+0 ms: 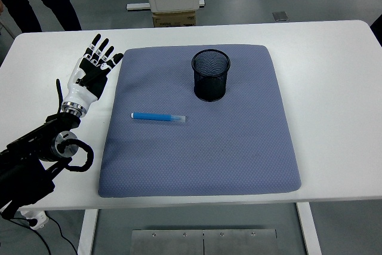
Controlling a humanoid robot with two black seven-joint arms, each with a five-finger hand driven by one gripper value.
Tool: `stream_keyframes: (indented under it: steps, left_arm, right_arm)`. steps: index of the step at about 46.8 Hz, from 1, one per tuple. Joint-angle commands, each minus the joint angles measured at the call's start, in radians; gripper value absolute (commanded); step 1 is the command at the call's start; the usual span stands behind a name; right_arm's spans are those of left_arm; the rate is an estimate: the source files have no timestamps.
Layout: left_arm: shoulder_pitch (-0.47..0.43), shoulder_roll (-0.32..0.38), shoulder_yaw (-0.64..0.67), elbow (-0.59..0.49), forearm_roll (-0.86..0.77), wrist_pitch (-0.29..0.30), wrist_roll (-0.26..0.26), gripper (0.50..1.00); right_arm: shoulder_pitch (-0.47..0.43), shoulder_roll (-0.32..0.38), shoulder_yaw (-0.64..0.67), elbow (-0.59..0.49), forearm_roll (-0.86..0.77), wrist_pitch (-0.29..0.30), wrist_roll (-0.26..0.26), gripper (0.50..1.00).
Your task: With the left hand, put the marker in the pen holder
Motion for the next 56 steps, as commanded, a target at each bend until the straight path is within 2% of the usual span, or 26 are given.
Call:
stream_keyframes:
  steps: [1,6,13,22,24,25,28,29,38,41,46,51,52,55,56]
  left_arm:
    - [-0.005,-0.002,0.013,0.000,0.003,0.001,0.001,1.000]
    - [-0.028,0.002,0.058,-0.002,0.012,0.001,0.001,1.000]
    - [-0.126,0.088,0.226,-0.063,0.012,0.001,0.001,1.000]
    - [-0.277,0.162,0.478,-0.166,0.014,0.001,0.001,1.000]
    - [-0.294,0.171,0.501,-0.175,0.014,0.001,0.001,1.000]
    - [-0.336,0.192,0.569,-0.201,0.014,-0.002,0.001,1.000]
    - [-0.366,0.208,0.622,-0.217,0.015,-0.002,0.001,1.000]
    - [-0.410,0.228,0.683,-0.229,0.020,-0.005,0.001,1.000]
    - [-0.471,0.291,0.746,-0.229,0.018,-0.015,0.000,1.000]
    - [-0.488,0.286,0.754,-0.229,0.018,-0.038,0.000,1.000]
    - [-0.527,0.277,0.820,-0.239,0.026,-0.041,0.001,1.000]
    - [-0.608,0.254,0.947,-0.270,0.041,-0.039,0.001,1.000]
    - [-0.672,0.233,1.070,-0.287,0.043,-0.033,0.001,1.000]
    - [-0.727,0.190,1.182,-0.286,0.043,-0.029,0.001,1.000]
    - [-0.728,0.189,1.182,-0.286,0.043,-0.029,0.001,1.000]
  right_arm:
    - [0.000,0.000,0.000,0.000,0.000,0.000,0.000,1.000]
    - [0.000,0.000,0.000,0.000,0.000,0.000,0.000,1.000]
    - [0.000,0.000,0.000,0.000,0.000,0.000,0.000,1.000]
    - [0.000,0.000,0.000,0.000,0.000,0.000,0.000,1.000]
    - [0.000,0.000,0.000,0.000,0.000,0.000,0.000,1.000]
    - [0.000,0.000,0.000,0.000,0.000,0.000,0.000,1.000]
    - [0.000,0.000,0.000,0.000,0.000,0.000,0.000,1.000]
    - [0.000,0.000,0.000,0.000,0.000,0.000,0.000,1.000]
    - [0.000,0.000,0.000,0.000,0.000,0.000,0.000,1.000]
    - [0.000,0.000,0.000,0.000,0.000,0.000,0.000,1.000]
    - [0.000,0.000,0.000,0.000,0.000,0.000,0.000,1.000]
    - [0.000,0.000,0.000,0.000,0.000,0.000,0.000,1.000]
    - [0.000,0.000,0.000,0.000,0.000,0.000,0.000,1.000]
    - [0.000,0.000,0.000,0.000,0.000,0.000,0.000,1.000]
    - [0.000,0.000,0.000,0.000,0.000,0.000,0.000,1.000]
